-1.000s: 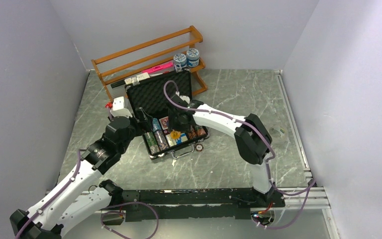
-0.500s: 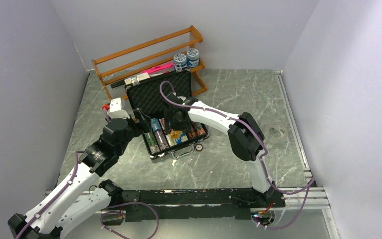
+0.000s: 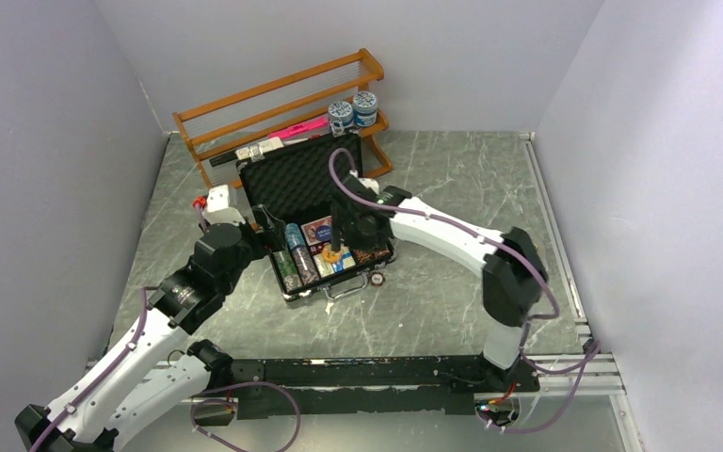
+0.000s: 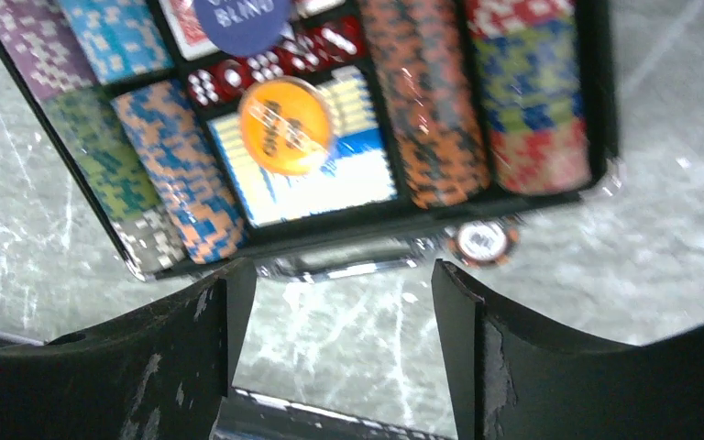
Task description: Pack up texas hold em set
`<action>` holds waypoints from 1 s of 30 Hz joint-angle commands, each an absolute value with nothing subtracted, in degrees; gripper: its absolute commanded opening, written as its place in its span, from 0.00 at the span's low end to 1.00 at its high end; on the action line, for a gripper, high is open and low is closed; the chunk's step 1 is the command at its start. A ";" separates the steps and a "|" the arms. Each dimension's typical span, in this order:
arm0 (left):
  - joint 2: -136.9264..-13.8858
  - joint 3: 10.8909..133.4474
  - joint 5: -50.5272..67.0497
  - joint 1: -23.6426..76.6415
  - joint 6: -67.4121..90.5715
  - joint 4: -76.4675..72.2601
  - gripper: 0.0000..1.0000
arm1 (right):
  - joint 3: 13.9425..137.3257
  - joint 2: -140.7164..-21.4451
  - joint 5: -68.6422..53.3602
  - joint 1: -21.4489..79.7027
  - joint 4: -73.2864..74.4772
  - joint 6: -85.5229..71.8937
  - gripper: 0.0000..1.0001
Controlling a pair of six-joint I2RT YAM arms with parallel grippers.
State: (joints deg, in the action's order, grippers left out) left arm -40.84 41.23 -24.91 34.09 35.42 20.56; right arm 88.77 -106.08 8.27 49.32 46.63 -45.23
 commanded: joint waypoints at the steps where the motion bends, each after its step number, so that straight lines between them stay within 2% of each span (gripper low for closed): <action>1: -40.07 41.10 -25.74 34.10 36.44 19.57 0.93 | 79.79 -97.76 13.45 48.44 44.89 -47.76 0.73; 9: -41.18 41.13 -24.90 34.10 36.99 19.03 0.93 | 65.85 -91.58 14.75 48.46 39.89 -50.51 0.63; 12: -41.35 41.20 -24.64 34.10 36.81 18.68 0.93 | 61.63 -90.63 15.06 48.44 34.00 -49.04 0.63; 25: -40.81 41.66 -24.39 34.09 35.91 18.42 0.93 | 60.50 -96.66 15.51 48.47 29.54 -44.67 0.65; 27: -40.60 41.53 -24.23 34.09 35.76 18.26 0.93 | 61.08 -97.50 16.71 48.49 31.22 -45.92 0.62; 30: -40.31 41.44 -24.33 34.06 35.83 18.36 0.93 | 60.64 -97.21 16.97 48.46 31.51 -47.02 0.49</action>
State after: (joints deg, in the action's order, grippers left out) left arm -41.39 41.06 -24.69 34.09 36.07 20.38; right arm 60.14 -96.05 13.04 48.93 30.48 -45.78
